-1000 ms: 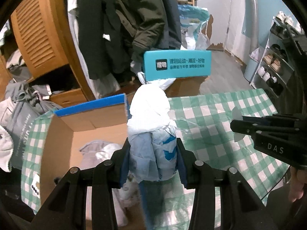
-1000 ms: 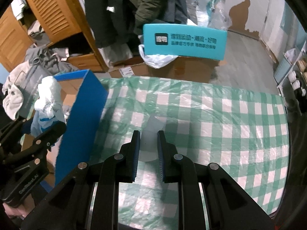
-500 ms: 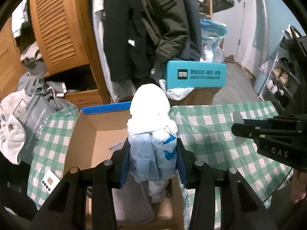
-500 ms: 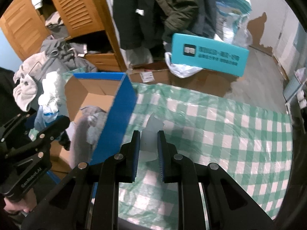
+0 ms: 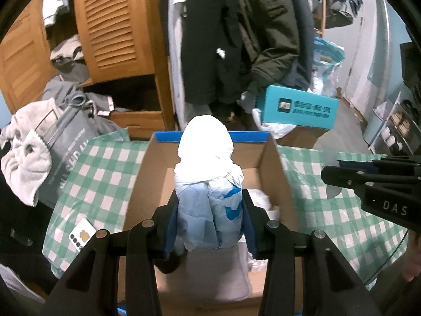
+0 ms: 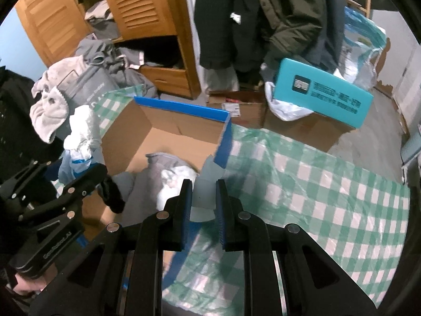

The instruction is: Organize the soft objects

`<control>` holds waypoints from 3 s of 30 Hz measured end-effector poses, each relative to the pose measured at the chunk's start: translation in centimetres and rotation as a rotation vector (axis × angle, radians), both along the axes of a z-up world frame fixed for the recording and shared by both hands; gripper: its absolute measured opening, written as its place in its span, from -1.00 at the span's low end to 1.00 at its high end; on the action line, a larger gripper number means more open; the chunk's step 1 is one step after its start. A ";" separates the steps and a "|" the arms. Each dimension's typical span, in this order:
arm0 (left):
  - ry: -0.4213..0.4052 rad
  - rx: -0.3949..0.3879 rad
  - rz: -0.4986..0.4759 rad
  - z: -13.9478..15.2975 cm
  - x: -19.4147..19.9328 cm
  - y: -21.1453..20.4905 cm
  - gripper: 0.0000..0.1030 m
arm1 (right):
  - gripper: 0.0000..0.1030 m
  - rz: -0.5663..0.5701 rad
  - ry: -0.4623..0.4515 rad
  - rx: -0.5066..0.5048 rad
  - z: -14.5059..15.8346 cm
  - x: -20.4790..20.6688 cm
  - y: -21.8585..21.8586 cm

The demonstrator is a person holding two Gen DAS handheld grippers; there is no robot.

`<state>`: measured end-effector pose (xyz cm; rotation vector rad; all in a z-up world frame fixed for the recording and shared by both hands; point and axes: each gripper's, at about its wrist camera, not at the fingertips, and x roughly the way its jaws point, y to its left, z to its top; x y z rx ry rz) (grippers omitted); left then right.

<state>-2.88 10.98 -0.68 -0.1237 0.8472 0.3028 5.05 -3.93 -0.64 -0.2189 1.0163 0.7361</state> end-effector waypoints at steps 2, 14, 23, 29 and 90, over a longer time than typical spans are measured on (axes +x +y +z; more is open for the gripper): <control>0.004 -0.007 0.014 -0.2 -0.3 0.8 -0.16 | -0.70 0.016 0.004 0.001 0.0 -0.2 1.0; 0.061 -0.054 0.048 -2.1 -0.7 3.3 -0.14 | -0.70 0.083 0.063 -0.004 -1.3 -1.1 4.8; 0.077 -0.065 0.060 -2.3 -0.6 3.7 -0.03 | -0.52 0.090 0.109 0.015 -1.9 -0.9 5.2; 0.107 -0.018 0.048 -2.2 -0.3 3.0 0.10 | -0.16 0.064 0.109 0.027 -1.7 -0.5 4.6; 0.038 0.006 -0.098 2.5 1.4 -3.7 0.55 | 0.29 -0.148 -0.125 0.020 3.2 0.1 -6.6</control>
